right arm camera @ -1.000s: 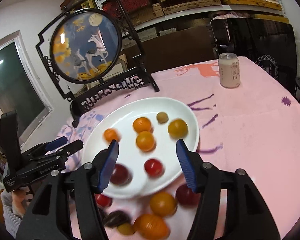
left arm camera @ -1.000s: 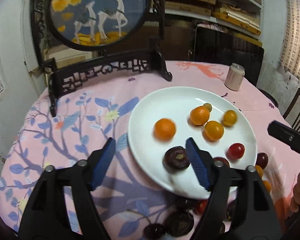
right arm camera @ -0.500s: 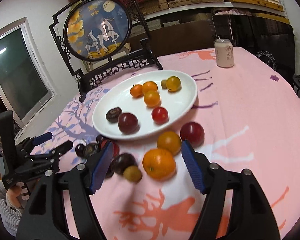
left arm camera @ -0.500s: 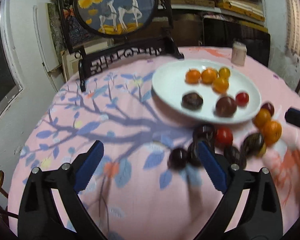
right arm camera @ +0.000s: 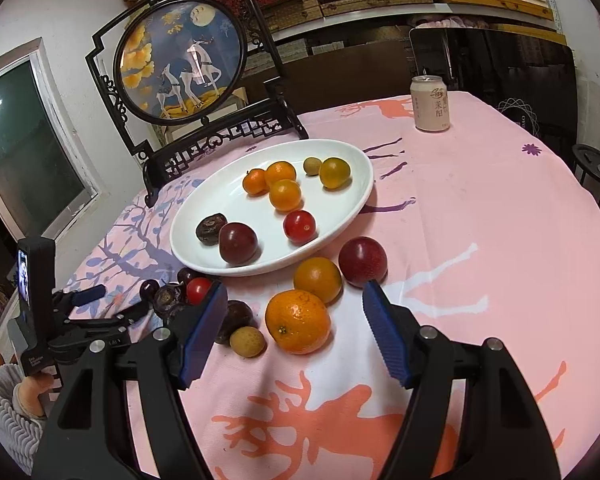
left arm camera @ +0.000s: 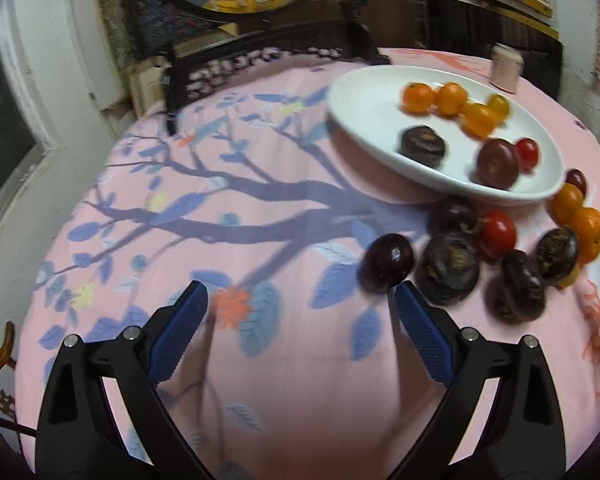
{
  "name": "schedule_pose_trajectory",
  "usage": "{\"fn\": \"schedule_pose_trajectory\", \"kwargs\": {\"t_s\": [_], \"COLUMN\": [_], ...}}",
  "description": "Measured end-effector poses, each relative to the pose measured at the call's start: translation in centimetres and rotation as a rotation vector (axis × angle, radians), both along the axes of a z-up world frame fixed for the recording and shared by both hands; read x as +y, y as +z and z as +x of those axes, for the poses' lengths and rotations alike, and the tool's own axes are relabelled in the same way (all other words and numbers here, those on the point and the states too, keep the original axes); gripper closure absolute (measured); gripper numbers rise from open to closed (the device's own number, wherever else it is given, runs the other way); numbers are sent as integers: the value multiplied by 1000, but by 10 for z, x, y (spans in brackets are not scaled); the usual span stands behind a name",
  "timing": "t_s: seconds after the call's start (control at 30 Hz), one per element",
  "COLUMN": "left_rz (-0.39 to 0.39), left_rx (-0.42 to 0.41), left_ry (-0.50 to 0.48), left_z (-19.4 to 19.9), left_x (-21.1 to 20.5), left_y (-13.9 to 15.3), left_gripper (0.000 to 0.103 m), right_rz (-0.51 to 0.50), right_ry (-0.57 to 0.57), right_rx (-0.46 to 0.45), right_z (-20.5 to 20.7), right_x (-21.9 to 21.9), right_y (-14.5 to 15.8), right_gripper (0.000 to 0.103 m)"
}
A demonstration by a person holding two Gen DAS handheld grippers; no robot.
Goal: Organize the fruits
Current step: 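Grasp the dark red cherry by its body with the left gripper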
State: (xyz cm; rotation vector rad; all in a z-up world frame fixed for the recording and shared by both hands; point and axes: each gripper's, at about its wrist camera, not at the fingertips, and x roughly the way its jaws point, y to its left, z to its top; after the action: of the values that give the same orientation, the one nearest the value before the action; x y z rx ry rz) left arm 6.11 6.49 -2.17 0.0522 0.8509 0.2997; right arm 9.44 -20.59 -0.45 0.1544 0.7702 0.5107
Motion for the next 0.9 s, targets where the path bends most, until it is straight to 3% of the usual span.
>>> {"fn": "schedule_pose_trajectory", "kwargs": {"t_s": [0.13, 0.23, 0.37, 0.43, 0.6, 0.7, 0.73, 0.8, 0.9], "left_rz": [5, 43, 41, 32, -2, -11, -65, -130, -139], "left_rx": [-53, -34, -22, -17, 32, 22, 22, 22, 13], "left_ry": [12, -61, -72, -69, -147, -156, -150, -145, -128], "left_z": [-8, -6, -1, 3, 21, 30, 34, 38, 38], "left_x": [3, -13, -15, -12, -18, -13, -6, 2, 5], "left_y": [8, 5, 4, 3, -5, -5, -5, -6, -5], "left_gripper": [7, 7, 8, 13, 46, 46, 46, 40, 35], "right_rz": [11, 8, 11, 10, 3, 3, 4, 9, 9], "right_ry": [-15, -16, -14, -12, -14, -12, -9, 7, 17], "right_rx": [4, 11, 12, 13, 21, 29, 32, 42, 45], "right_z": [1, 2, 2, 2, 3, 4, 5, 5, 4], "right_x": [-4, -4, -3, -3, -3, -2, -2, -1, 1], "right_y": [1, -1, 0, -1, -3, -5, -5, -7, -7], "right_gripper": [33, 33, 33, 33, 33, 33, 33, 33, 33]}}
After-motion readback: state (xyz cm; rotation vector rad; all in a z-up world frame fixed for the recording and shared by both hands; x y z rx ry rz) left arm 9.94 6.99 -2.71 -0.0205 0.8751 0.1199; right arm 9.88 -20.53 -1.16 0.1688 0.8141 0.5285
